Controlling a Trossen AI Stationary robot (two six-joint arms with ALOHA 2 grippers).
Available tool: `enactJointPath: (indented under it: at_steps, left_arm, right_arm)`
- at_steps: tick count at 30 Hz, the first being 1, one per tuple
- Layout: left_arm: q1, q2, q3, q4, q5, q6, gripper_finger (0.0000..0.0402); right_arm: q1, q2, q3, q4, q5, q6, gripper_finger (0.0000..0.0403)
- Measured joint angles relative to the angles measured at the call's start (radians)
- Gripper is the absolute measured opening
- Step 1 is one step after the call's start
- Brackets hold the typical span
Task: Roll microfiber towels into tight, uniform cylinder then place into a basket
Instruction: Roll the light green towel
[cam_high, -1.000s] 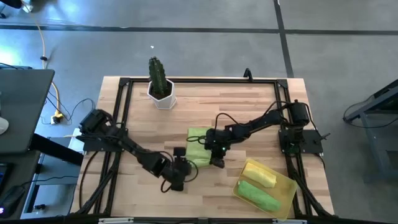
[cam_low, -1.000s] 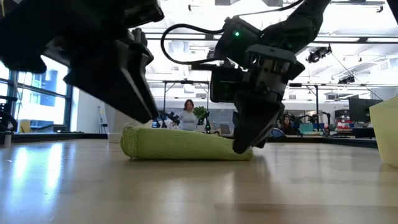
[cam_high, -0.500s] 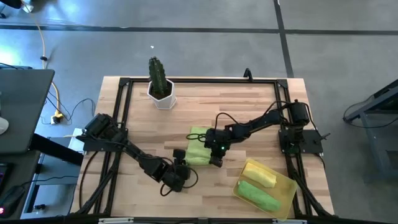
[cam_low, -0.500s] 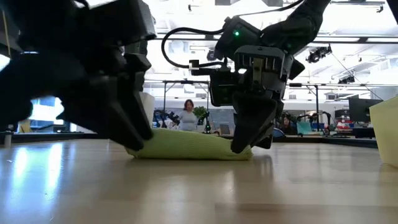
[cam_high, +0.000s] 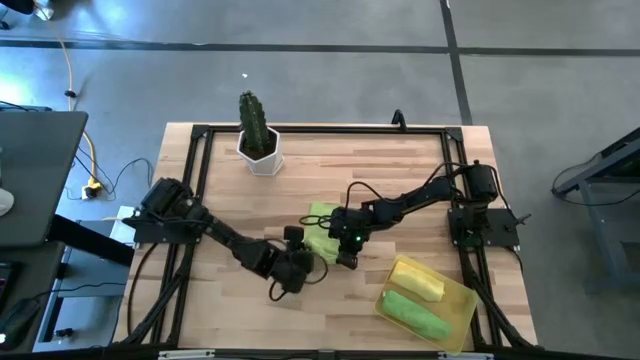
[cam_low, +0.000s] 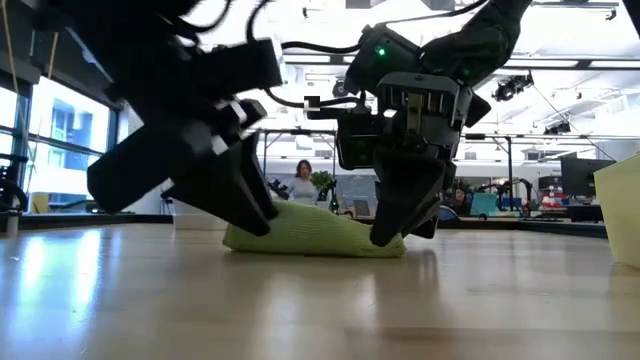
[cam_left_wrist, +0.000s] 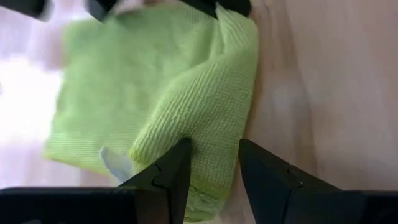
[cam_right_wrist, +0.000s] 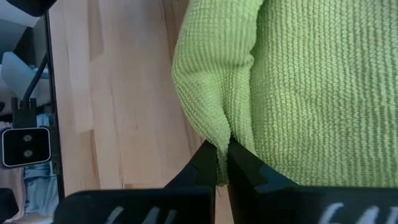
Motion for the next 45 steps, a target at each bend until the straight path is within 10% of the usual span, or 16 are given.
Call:
enactJointPath:
  at_steps: [6,21,31,38,45]
  left_arm:
    - [0.057,0.000,0.000,-0.002,0.203,-0.019,0.0126]
    - [-0.032,-0.075,0.005,-0.047,0.136,-0.140,0.0132]
    - [0.034,-0.059,0.032,-0.143,0.096,0.023,0.0206]
    - [0.079,-0.028,0.031,-0.147,0.297,0.026,0.0235]
    - [0.036,-0.062,0.032,-0.171,0.140,0.026,0.0230]
  right_arm:
    - [0.000,0.000,0.000,0.000,0.003,-0.003,0.0000]
    - [0.001,-0.001,0.002,-0.016,0.006,-0.056,0.0000]
    - [0.001,-0.001,0.002,-0.018,0.006,-0.040,0.0000]
    - [0.001,-0.001,0.002,-0.021,0.006,-0.038,0.0000]
    - [0.000,-0.001,0.002,-0.024,0.006,-0.046,0.0000]
